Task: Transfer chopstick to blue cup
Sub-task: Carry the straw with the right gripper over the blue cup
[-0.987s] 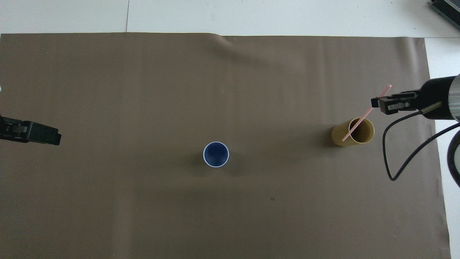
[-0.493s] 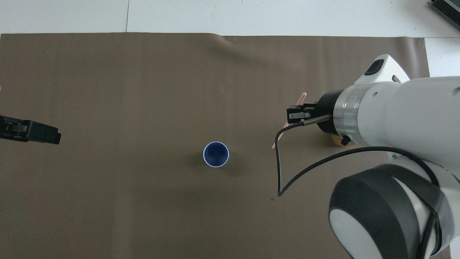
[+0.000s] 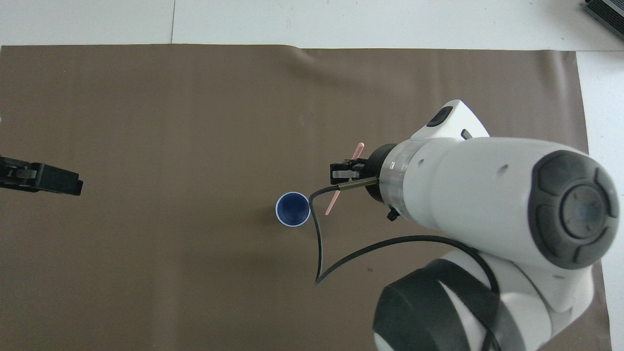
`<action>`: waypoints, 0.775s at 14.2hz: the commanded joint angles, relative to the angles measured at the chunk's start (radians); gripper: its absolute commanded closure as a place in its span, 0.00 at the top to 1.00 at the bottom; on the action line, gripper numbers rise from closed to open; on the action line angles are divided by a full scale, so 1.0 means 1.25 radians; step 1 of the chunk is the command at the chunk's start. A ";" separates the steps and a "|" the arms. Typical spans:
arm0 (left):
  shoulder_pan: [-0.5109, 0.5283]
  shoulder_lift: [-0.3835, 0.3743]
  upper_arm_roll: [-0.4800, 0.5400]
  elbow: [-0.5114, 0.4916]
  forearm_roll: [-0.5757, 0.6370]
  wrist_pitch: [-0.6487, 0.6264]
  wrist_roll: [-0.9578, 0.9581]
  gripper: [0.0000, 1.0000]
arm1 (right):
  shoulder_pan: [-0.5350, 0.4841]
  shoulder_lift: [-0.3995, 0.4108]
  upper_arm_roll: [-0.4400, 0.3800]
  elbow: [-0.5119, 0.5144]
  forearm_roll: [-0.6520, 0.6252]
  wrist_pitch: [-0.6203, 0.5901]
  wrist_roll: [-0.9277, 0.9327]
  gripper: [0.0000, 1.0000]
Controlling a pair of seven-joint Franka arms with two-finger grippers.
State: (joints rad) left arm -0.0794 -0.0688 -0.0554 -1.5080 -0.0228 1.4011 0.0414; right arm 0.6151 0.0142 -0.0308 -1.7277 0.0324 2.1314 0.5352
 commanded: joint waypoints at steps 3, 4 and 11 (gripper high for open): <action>0.007 -0.005 -0.002 -0.001 0.000 0.001 0.000 1.00 | 0.037 0.055 -0.001 0.011 -0.072 0.075 0.080 0.00; 0.007 -0.005 -0.002 -0.001 0.000 0.001 0.000 1.00 | 0.038 0.061 -0.001 0.008 -0.075 0.077 0.081 0.00; 0.007 -0.005 -0.002 -0.001 0.000 0.001 0.000 1.00 | 0.038 0.065 0.001 -0.058 -0.090 0.126 0.085 0.00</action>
State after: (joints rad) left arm -0.0794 -0.0688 -0.0553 -1.5080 -0.0228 1.4011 0.0414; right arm 0.6625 0.1071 -0.0312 -1.7680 -0.0616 2.2531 0.6072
